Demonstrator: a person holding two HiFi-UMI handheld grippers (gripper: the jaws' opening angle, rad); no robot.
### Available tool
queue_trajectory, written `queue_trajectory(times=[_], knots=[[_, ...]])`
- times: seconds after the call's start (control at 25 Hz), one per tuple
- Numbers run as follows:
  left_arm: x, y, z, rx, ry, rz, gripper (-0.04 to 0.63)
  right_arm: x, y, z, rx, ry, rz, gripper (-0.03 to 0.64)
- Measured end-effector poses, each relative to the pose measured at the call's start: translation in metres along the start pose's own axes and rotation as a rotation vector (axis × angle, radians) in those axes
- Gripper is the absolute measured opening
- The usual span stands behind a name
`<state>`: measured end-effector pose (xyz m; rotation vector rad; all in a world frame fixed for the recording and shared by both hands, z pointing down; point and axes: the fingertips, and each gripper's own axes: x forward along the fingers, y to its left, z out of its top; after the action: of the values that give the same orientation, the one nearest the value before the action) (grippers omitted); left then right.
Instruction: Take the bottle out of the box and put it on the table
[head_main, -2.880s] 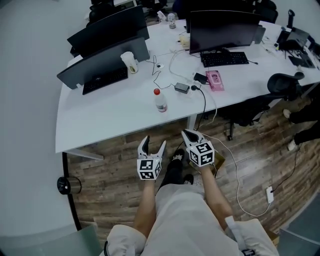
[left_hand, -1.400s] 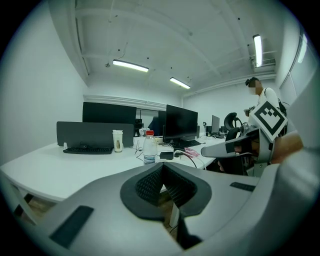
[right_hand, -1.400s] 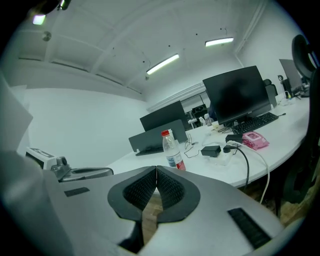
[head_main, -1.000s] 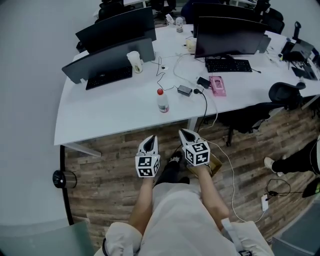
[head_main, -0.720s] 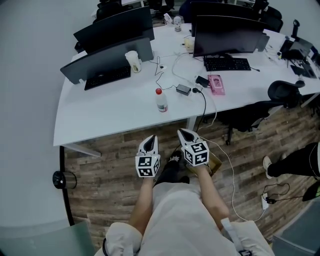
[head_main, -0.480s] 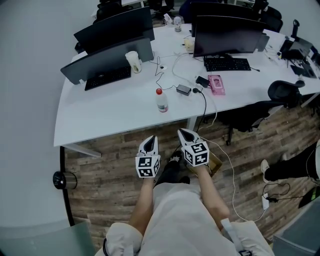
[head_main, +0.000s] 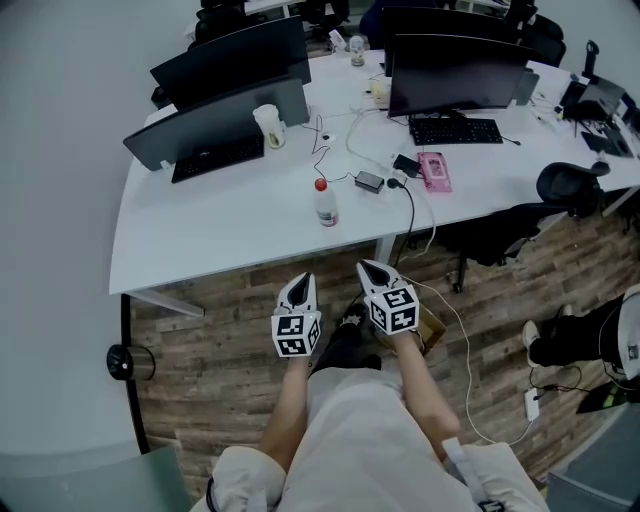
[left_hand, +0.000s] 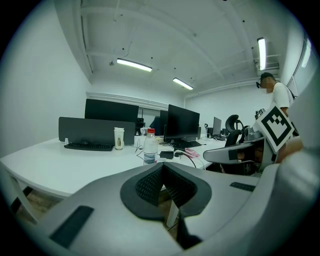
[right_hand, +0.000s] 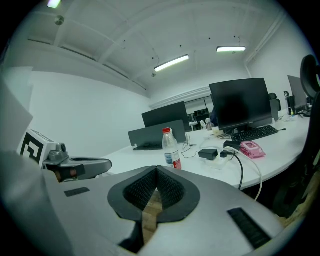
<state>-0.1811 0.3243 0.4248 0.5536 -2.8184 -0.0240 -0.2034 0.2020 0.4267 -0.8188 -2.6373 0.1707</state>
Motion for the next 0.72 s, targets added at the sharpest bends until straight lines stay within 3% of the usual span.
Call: queue_trajectory(times=[0.72], knots=[[0.0011,0.0013,-0.0052,-0.006,0.013,-0.007,0.014,-0.0002,0.0049,-0.0052,-0.018,0.018,0.014,0.04]])
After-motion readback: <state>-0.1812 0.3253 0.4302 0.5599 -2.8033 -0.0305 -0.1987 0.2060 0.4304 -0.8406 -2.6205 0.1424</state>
